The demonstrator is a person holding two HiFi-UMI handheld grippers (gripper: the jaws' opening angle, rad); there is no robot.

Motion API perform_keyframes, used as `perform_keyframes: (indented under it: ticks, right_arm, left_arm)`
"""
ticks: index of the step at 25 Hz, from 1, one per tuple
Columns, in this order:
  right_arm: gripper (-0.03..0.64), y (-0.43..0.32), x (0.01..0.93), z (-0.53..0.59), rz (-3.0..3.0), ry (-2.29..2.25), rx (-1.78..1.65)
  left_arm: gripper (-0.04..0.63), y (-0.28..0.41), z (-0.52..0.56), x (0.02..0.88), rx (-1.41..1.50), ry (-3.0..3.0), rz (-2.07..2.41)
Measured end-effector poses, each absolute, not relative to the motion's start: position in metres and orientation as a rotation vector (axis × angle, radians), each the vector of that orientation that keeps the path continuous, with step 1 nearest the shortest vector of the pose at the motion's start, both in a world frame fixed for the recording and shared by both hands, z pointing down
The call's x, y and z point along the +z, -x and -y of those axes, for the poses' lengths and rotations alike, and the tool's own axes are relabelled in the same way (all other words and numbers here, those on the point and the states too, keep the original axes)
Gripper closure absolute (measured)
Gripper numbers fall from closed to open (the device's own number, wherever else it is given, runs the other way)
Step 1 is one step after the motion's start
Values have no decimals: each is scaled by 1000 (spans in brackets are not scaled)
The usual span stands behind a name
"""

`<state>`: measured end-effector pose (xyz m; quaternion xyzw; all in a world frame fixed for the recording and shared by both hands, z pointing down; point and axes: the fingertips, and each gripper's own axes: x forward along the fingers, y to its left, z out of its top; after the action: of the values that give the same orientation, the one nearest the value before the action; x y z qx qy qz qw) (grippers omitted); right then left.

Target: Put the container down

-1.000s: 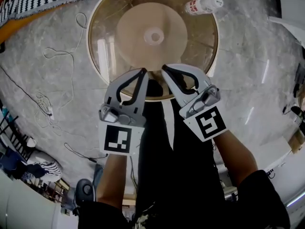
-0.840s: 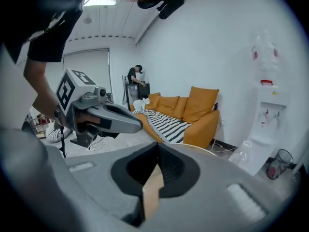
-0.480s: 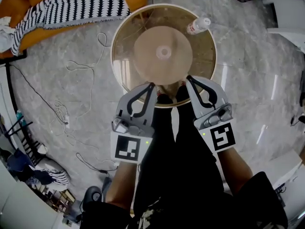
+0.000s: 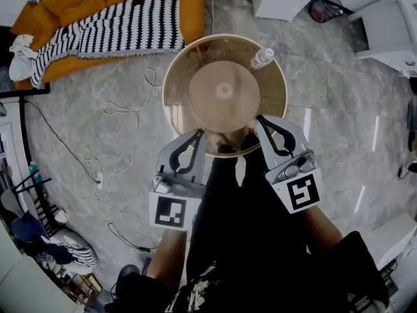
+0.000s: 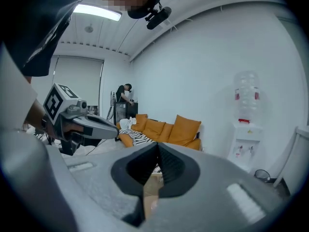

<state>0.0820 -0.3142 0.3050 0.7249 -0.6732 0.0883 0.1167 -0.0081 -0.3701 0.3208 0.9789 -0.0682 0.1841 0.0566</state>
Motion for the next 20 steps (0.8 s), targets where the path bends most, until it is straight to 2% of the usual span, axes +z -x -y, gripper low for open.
perform_keyframes:
  ticks: [9,20]
  right_arm:
    - [623,-60,213,299,2091,-2091,158]
    - [623,-47,171,282,2122,-2034,95]
  left_arm:
    - [586,6,355,237,414,-3053,192]
    - [587,6,319,191,378,-3086,170]
